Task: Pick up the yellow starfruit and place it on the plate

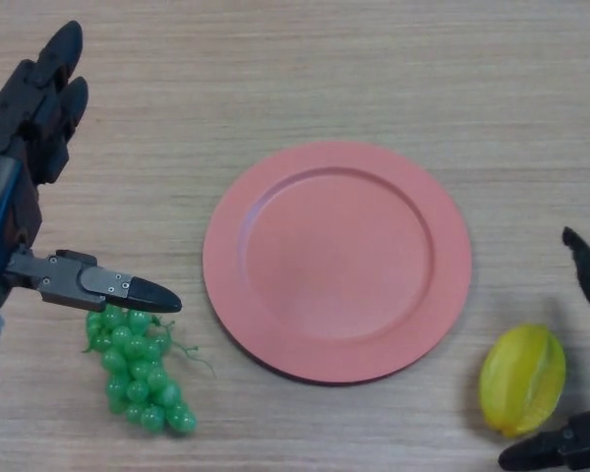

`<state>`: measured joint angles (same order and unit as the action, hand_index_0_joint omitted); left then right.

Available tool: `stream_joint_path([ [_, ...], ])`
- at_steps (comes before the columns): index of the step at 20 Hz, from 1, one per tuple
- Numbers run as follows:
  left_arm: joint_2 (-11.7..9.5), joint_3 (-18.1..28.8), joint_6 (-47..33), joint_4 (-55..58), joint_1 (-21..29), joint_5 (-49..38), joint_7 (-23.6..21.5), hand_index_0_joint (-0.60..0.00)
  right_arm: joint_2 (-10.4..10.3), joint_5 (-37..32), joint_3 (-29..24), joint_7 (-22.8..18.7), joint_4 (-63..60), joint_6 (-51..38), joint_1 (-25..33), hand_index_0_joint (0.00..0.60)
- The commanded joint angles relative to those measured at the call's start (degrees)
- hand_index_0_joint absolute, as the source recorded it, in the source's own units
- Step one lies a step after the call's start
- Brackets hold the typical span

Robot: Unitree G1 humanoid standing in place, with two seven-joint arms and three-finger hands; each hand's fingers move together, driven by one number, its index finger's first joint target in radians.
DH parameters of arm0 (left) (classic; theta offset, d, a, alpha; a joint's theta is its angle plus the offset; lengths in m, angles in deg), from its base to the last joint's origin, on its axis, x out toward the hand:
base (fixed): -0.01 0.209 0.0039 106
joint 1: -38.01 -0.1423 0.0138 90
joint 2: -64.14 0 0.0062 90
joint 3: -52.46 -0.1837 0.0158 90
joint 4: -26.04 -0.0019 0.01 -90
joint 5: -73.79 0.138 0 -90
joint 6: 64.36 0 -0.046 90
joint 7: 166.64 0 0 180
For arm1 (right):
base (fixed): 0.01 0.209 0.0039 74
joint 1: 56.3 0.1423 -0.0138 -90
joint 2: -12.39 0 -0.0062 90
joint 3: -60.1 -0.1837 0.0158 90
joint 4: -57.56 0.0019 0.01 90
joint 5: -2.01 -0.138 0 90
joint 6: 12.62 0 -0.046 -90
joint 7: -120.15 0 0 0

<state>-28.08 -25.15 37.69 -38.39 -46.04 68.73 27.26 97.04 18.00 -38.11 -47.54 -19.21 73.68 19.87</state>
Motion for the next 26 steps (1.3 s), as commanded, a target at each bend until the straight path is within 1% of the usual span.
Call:
stream_joint_path([
  [1,-2.32,2.81,-8.52,2.52,1.59,-0.3,-0.38,0.0,2.28,1.67,-1.33,-4.85,0.09,-11.32,1.08,0.0],
  [4,-2.5,3.34,-9.05,1.96,1.59,-1.17,-0.83,0.0,2.24,2.77,-0.18,-6.47,-2.12,-12.73,0.28,0.0],
  [7,-2.78,3.62,-8.67,2.02,1.85,-1.48,-1.02,0.0,2.27,3.93,1.04,-8.22,-3.25,-13.01,0.65,0.0],
  [10,-2.67,3.54,-8.64,1.66,1.84,-2.03,-1.25,0.0,3.07,5.91,1.29,-11.96,-7.71,-14.81,2.51,0.0],
  [11,-2.6,3.51,-8.76,1.58,1.8,-2.26,-1.35,0.0,3.14,6.25,1.39,-12.54,-8.08,-14.83,2.73,0.0],
  [12,-2.58,3.58,-8.86,1.41,1.75,-2.7,-1.55,0.0,3.19,7.79,1.68,-14.36,-8.72,-15.21,2.61,0.0],
  [13,-2.6,3.64,-9.06,1.26,1.72,-2.77,-1.6,0.0,3.21,8.21,1.79,-14.85,-8.85,-15.16,2.53,0.0],
  [14,-2.63,3.65,-9.03,1.21,1.71,-2.77,-1.6,0.0,3.2,8.38,1.85,-15.09,-8.84,-15.05,2.55,0.15],
  [15,-2.66,3.67,-8.96,1.18,1.7,-2.76,-1.6,0.0,3.19,8.46,1.92,-15.27,-8.83,-14.93,2.55,0.25],
  [16,-2.7,3.71,-8.84,0.99,1.62,-2.7,-1.52,0.0,3.2,8.56,2.1,-15.78,-8.82,-14.77,2.67,0.4],
  [18,-2.69,3.89,-9.26,0.16,1.42,-2.07,-1.83,0.0,3.48,8.96,2.38,-17.02,-9.3,-15.4,3.29,0.6],
  [21,-2.75,4.0,-10.11,-0.44,1.52,-1.87,-2.39,0.0,3.27,9.73,3.19,-16.69,-8.71,-15.09,3.02,0.6],
  [22,-2.77,4.02,-10.35,-0.78,1.46,-1.91,-2.48,0.0,3.07,8.44,3.86,-15.46,-7.57,-14.58,3.0,0.6],
  [25,-2.86,4.28,-10.38,-1.04,1.22,-1.93,-2.11,0.0,2.99,7.82,4.16,-14.12,-5.05,-13.06,3.02,0.6],
  [26,-2.94,4.67,-10.47,-1.19,1.24,-2.53,-2.23,0.0,2.76,6.93,4.44,-12.45,-1.69,-10.29,3.33,0.6],
])
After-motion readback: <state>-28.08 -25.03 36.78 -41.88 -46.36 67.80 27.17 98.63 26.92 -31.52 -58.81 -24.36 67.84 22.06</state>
